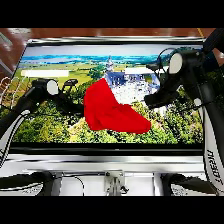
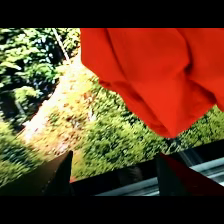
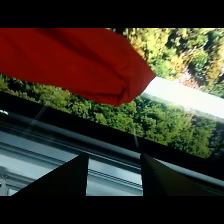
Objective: Fold the shirts.
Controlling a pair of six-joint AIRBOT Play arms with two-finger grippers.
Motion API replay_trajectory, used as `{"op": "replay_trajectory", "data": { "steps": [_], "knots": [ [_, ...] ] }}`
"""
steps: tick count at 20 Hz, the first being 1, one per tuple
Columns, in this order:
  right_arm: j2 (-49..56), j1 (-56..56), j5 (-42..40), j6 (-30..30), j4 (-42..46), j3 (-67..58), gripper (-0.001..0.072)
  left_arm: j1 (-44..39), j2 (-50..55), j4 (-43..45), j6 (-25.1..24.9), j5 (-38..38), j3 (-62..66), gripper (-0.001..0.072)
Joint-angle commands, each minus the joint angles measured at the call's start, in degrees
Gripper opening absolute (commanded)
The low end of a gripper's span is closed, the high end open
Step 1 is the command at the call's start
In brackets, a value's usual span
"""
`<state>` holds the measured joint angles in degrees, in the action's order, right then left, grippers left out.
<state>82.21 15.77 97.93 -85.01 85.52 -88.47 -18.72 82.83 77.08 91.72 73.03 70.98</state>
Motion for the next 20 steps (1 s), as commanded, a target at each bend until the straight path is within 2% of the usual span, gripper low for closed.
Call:
{"op": "replay_trajectory", "data": {
  "steps": [1,4,8,9,10,11,12,13,14,18,20],
  "knots": [
    [0.4,0.0,-2.8,1.1,-2.2,10.2,0.0466,0.5,2.5,-7.5,0.0,-8.1,-4.0,0.0600],
    [0.4,-2.5,-3.9,0.8,-3.6,15.2,0.0466,0.5,6.7,-13.0,0.0,-10.0,-4.0,0.0601],
    [-0.4,-10.7,-2.7,0.8,-10.4,20.1,0.0466,0.5,8.5,-16.3,0.0,-13.5,-3.9,0.0594],
    [-1.2,-12.7,-3.9,0.4,-11.9,21.4,0.0466,0.5,8.5,-16.3,0.5,-14.4,-3.8,0.0456],
    [-2.1,-14.5,-5.3,-0.1,-13.1,22.8,0.0466,0.5,8.5,-16.3,0.5,-14.8,-3.8,0.0268],
    [-2.8,-16.1,-6.7,-0.5,-13.9,24.5,0.0466,0.5,8.6,-16.3,0.5,-15.0,-3.8,0.0125],
    [-3.3,-17.2,-7.8,-1.2,-14.1,26.4,0.0468,0.5,8.6,-16.2,0.4,-15.2,-3.8,0.0027],
    [-3.3,-17.9,-8.7,-1.5,-14.1,28.2,0.0571,0.5,8.5,-16.2,0.1,-15.5,-3.8,0.0030],
    [-3.2,-18.4,-10.6,-1.6,-14.3,30.5,0.0617,0.5,8.5,-16.3,-0.5,-15.6,-3.8,0.0029],
    [-3.2,-18.0,-26.9,-5.0,-18.4,38.1,0.0614,0.5,6.8,-16.0,-1.3,-15.7,-3.8,0.0029],
    [-2.8,-16.8,-33.3,-5.9,-19.6,40.1,0.0612,0.5,5.0,-15.1,-3.6,-16.9,-3.8,0.0028]
  ]
}}
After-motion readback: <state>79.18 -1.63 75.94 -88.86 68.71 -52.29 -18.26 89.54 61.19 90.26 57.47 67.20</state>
